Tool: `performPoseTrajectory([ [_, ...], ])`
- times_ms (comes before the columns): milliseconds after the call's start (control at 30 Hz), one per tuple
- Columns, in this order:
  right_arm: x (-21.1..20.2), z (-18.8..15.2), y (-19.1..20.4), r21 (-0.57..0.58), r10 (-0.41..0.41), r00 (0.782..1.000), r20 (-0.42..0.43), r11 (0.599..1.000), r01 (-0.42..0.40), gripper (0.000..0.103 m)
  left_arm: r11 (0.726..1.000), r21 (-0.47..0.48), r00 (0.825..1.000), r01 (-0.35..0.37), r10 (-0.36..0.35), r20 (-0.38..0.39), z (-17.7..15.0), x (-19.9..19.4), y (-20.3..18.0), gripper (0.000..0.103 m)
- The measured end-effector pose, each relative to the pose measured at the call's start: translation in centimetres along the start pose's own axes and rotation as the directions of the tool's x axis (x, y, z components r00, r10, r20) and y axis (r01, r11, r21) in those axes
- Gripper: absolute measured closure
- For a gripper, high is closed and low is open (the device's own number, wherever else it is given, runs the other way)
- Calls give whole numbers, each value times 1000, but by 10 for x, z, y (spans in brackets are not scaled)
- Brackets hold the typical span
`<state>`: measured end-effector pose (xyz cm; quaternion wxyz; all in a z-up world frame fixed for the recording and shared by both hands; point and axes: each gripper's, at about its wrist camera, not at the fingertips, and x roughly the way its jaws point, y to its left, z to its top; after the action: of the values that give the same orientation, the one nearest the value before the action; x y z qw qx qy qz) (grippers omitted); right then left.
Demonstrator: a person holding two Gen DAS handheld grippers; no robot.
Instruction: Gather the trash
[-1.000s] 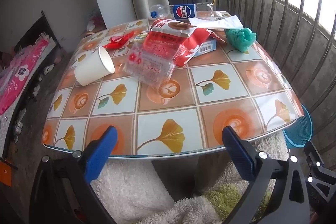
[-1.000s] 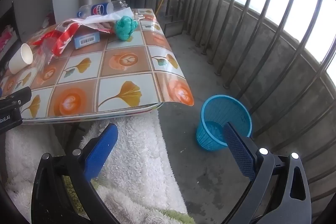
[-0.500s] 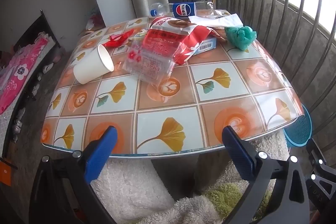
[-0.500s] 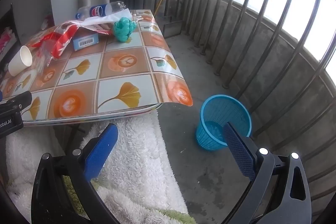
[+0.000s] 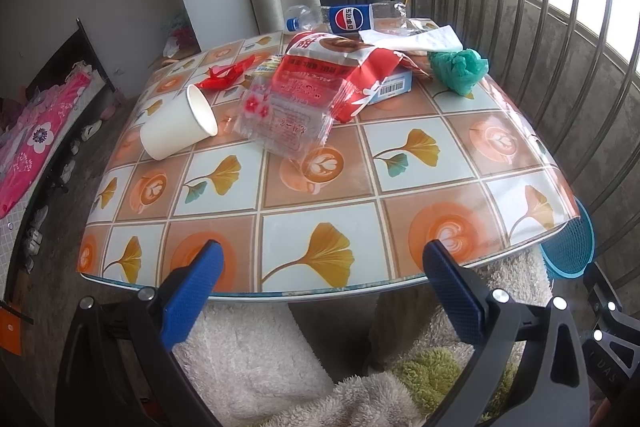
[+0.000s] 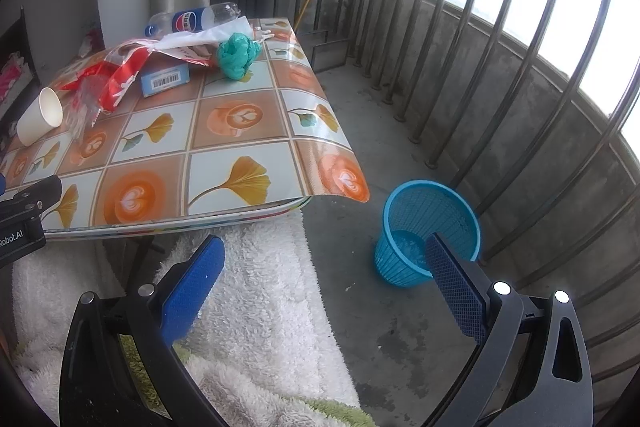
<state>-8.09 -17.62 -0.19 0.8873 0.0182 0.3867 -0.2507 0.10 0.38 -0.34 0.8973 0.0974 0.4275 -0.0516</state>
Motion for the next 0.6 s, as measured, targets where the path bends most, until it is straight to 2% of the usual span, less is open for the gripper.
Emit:
performPoseTrajectory([
  [600,-1,0,2,2,1,1000,-1,1000,-1,8,1000,2,1000,-4,4,-2,-1,0,1,5],
])
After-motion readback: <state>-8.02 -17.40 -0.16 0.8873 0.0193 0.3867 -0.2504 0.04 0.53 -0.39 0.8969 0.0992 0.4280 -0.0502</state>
